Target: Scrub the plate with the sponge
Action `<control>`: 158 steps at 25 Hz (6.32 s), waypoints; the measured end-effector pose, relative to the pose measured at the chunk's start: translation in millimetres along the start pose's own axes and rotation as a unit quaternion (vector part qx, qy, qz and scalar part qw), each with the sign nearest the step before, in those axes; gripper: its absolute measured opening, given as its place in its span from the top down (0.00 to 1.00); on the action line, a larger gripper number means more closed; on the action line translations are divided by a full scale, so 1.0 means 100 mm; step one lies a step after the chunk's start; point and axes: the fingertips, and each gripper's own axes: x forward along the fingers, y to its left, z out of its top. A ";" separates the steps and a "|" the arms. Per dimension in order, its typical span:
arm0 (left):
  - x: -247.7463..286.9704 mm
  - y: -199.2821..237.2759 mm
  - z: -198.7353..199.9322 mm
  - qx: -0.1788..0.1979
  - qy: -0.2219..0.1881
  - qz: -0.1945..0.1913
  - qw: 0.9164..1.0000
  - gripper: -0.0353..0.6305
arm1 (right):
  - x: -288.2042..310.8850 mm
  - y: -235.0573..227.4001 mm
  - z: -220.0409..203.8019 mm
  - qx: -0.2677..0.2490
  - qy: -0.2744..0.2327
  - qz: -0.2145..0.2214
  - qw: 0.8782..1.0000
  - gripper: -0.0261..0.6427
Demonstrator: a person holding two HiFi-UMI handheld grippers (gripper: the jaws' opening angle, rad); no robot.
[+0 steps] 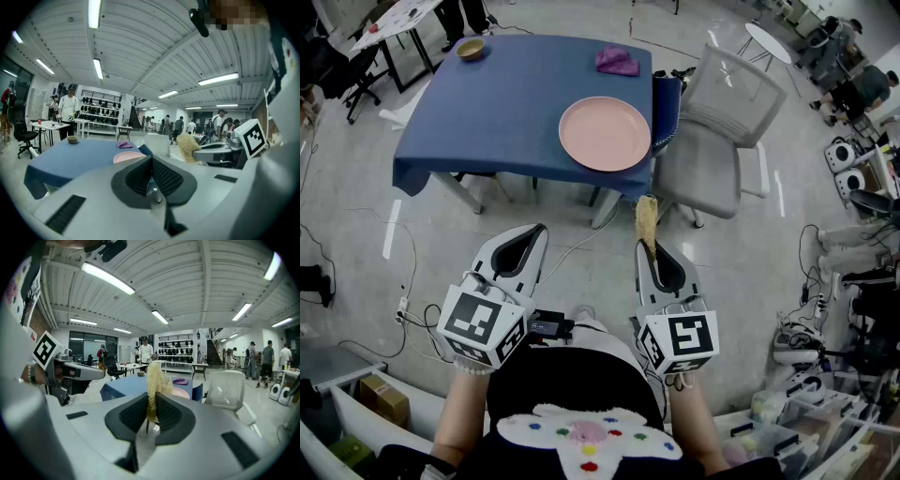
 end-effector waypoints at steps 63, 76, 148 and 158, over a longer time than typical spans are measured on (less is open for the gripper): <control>1.21 0.26 0.27 0.009 -0.002 0.001 1.000 0.76 | 0.72 -0.85 0.03 0.025 -0.003 -0.004 1.000 0.90; 1.90 1.04 0.38 -0.002 0.020 -0.013 1.000 0.77 | 1.69 -1.05 0.25 0.028 0.019 -0.024 0.999 0.90; 2.98 2.10 -1.16 -0.152 0.179 0.053 0.971 0.87 | 3.86 -1.14 -1.09 -0.169 0.287 0.065 0.941 0.90; 3.01 2.10 -1.15 -0.154 0.179 0.046 0.971 0.87 | 3.99 -1.03 -1.17 -0.294 0.298 0.076 0.905 0.90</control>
